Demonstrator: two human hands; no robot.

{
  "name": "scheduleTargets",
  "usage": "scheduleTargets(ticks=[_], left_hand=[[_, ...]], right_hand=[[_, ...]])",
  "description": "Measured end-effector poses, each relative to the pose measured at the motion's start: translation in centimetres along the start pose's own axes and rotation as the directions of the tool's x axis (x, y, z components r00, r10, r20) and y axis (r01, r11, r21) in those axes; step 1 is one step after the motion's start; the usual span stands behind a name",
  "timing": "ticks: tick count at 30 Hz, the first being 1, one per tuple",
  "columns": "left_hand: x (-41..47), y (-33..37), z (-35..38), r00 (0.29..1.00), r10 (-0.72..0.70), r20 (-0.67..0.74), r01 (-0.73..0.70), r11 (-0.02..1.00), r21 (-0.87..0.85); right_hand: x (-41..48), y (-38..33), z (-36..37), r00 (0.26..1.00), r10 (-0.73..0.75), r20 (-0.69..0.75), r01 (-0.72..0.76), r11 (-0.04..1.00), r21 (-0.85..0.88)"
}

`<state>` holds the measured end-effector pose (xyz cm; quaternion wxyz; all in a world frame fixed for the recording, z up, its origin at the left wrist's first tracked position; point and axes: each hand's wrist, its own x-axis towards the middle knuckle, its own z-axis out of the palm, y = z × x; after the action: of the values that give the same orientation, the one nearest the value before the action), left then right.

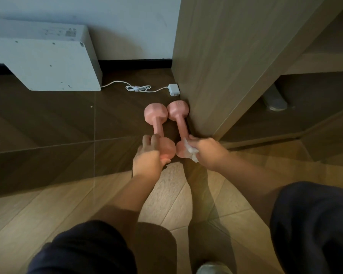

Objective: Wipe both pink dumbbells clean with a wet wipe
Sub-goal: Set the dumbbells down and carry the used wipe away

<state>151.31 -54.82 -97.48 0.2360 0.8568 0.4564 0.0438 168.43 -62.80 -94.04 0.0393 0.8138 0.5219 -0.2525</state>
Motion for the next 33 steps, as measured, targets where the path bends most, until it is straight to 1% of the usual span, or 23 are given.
scheduleTargets(ticks=[2, 5, 9, 12, 13, 15, 16, 17, 18, 19, 21, 22, 23, 25, 26, 27, 29, 31, 33], left_hand=[[0.2, 0.3, 0.9, 0.999, -0.032, -0.009, 0.031, 0.998, -0.049], [0.6, 0.5, 1.3, 0.999, -0.04, 0.007, 0.04, 0.998, -0.054], [0.7, 0.4, 1.7, 0.999, -0.032, 0.013, 0.032, 0.999, -0.037], [0.7, 0.2, 2.0, 0.999, -0.017, 0.041, 0.017, 1.0, -0.018], [0.8, 0.3, 2.0, 0.999, 0.002, 0.04, -0.001, 1.0, -0.013], [0.9, 0.4, 1.7, 0.997, 0.0, 0.083, 0.0, 1.0, -0.003], [1.0, 0.5, 1.5, 0.992, -0.02, 0.125, 0.022, 1.0, -0.008], [1.0, 0.7, 1.3, 0.99, -0.038, 0.137, 0.042, 0.999, -0.022], [0.9, 0.7, 1.0, 0.991, -0.052, 0.127, 0.059, 0.997, -0.047], [0.5, 0.9, 0.6, 0.996, -0.046, 0.081, 0.054, 0.994, -0.098], [-0.5, 1.4, -1.0, 1.0, 0.0, 0.024, 0.005, 0.977, -0.214], [-1.2, 1.6, -2.2, 0.999, 0.011, 0.043, 0.002, 0.957, -0.288], [-1.9, 1.9, -3.6, 0.995, -0.014, 0.095, 0.052, 0.914, -0.403], [-3.5, 2.7, -7.1, 0.966, -0.054, 0.254, 0.21, 0.738, -0.641], [-4.2, 3.0, -8.8, 0.947, -0.036, 0.318, 0.262, 0.657, -0.707], [-5.0, 3.4, -10.6, 0.932, -0.012, 0.362, 0.296, 0.603, -0.741], [-6.8, 3.8, -14.5, 0.917, -0.004, 0.4, 0.334, 0.556, -0.761], [-8.6, 3.7, -18.5, 0.93, -0.094, 0.356, 0.349, 0.537, -0.768], [-10.8, 3.3, -22.7, 0.924, -0.193, 0.33, 0.382, 0.515, -0.768]], right_hand=[[0.3, 0.2, 0.2, 0.997, 0.022, 0.073, -0.02, 0.999, -0.027], [0.6, 0.4, 0.2, 0.994, 0.045, 0.102, -0.041, 0.998, -0.041], [0.6, 0.8, 0.4, 0.998, 0.006, 0.057, -0.004, 1.0, -0.026], [0.4, 0.8, 0.3, 0.995, 0.008, 0.096, -0.006, 1.0, -0.025], [0.3, 0.6, 0.1, 0.995, -0.001, 0.1, 0.001, 1.0, 0.003], [-0.2, 0.3, -0.6, 0.997, 0.008, 0.073, -0.018, 0.992, 0.129], [-0.7, 0.1, -1.1, 0.997, 0.03, 0.076, -0.045, 0.979, 0.199], [-1.2, 0.1, -1.5, 0.996, 0.034, 0.078, -0.054, 0.965, 0.256], [-1.7, 0.0, -2.0, 0.996, 0.026, 0.081, -0.048, 0.955, 0.294], [-2.5, -0.1, -2.6, 0.996, 0.012, 0.085, -0.039, 0.942, 0.333], [-4.1, -0.5, -4.2, 0.993, -0.015, 0.114, -0.032, 0.916, 0.399], [-4.9, -0.8, -5.1, 0.99, -0.027, 0.136, -0.034, 0.905, 0.425], [-5.7, -1.3, -6.0, 0.986, -0.039, 0.16, -0.038, 0.892, 0.45], [-7.1, -2.6, -8.1, 0.977, -0.076, 0.201, -0.033, 0.872, 0.489], [-7.8, -3.4, -9.2, 0.97, -0.091, 0.227, -0.037, 0.862, 0.506], [-8.6, -4.4, -10.2, 0.958, -0.111, 0.265, -0.046, 0.85, 0.524], [-10.0, -6.8, -12.5, 0.92, -0.152, 0.361, -0.084, 0.823, 0.561], [-11.6, -9.3, -14.7, 0.881, -0.166, 0.443, -0.145, 0.796, 0.587], [-13.3, -11.9, -16.9, 0.848, -0.165, 0.504, -0.203, 0.777, 0.596]])
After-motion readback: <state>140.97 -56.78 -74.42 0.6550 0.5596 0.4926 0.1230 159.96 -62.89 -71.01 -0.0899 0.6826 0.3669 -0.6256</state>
